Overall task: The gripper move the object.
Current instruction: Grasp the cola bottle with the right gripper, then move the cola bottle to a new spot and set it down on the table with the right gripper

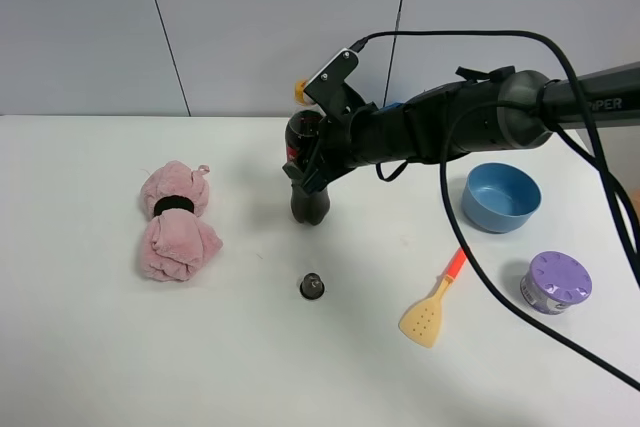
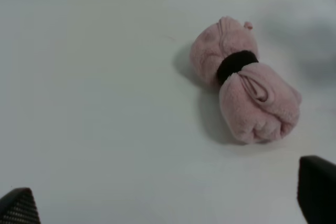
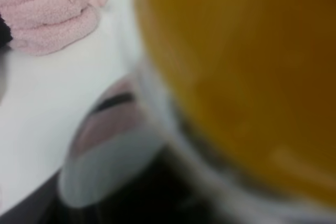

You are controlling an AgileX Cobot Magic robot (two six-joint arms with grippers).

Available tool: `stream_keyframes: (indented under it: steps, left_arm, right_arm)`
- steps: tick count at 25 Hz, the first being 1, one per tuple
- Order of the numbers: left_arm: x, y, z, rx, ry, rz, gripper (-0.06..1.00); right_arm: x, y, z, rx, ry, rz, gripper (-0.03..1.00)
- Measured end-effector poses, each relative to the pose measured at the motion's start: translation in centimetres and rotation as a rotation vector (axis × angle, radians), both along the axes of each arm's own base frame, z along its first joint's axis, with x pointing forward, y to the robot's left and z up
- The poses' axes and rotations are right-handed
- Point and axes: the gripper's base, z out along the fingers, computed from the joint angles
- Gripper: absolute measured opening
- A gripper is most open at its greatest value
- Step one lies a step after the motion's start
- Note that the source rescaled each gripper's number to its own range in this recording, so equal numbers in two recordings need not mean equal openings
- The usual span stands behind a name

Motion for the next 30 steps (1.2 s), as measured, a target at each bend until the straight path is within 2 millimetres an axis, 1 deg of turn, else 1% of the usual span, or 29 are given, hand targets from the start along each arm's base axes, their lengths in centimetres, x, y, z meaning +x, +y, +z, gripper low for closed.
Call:
stream_keyframes:
  steps: [9, 12, 14, 15, 18, 21, 23, 26, 30]
  left_arm:
    - [0.0, 0.0, 0.0, 0.000, 0.000, 0.000, 1.00]
    - [0.0, 0.0, 0.0, 0.000, 0.000, 0.000, 1.00]
    - [0.0, 0.0, 0.0, 0.000, 0.000, 0.000, 1.00]
    - [0.0, 0.0, 0.0, 0.000, 0.000, 0.000, 1.00]
    - [0.0, 0.0, 0.0, 0.000, 0.000, 0.000, 1.00]
    - [0.0, 0.0, 0.0, 0.000, 0.000, 0.000, 1.00]
    - [0.0, 0.0, 0.0, 0.000, 0.000, 0.000, 1.00]
    - [0.0, 0.0, 0.0, 0.000, 0.000, 0.000, 1.00]
    - [0.0, 0.0, 0.0, 0.000, 0.000, 0.000, 1.00]
  right_arm:
    - [0.0, 0.0, 0.1, 0.009, 0.003, 0.009, 0.00]
    - [-0.2, -0.1, 0.6, 0.023, 0.004, -0.001, 0.00]
    - [-0.6, -0.8, 1.5, 0.039, -0.001, -0.013, 0.00]
    - [-0.8, -1.3, 2.0, 0.045, -0.005, -0.023, 0.00]
    - [-1.8, -3.4, 4.3, 0.073, -0.040, -0.068, 0.00]
    - [-2.7, -5.6, 5.6, 0.078, -0.066, -0.109, 0.00]
    - [-3.4, -7.3, 5.9, 0.073, -0.069, -0.139, 0.00]
    - [-4.0, -10.3, 6.9, 0.074, -0.095, -0.206, 0.00]
    - [-4.0, -14.2, 9.0, 0.080, -0.166, -0.315, 0.00]
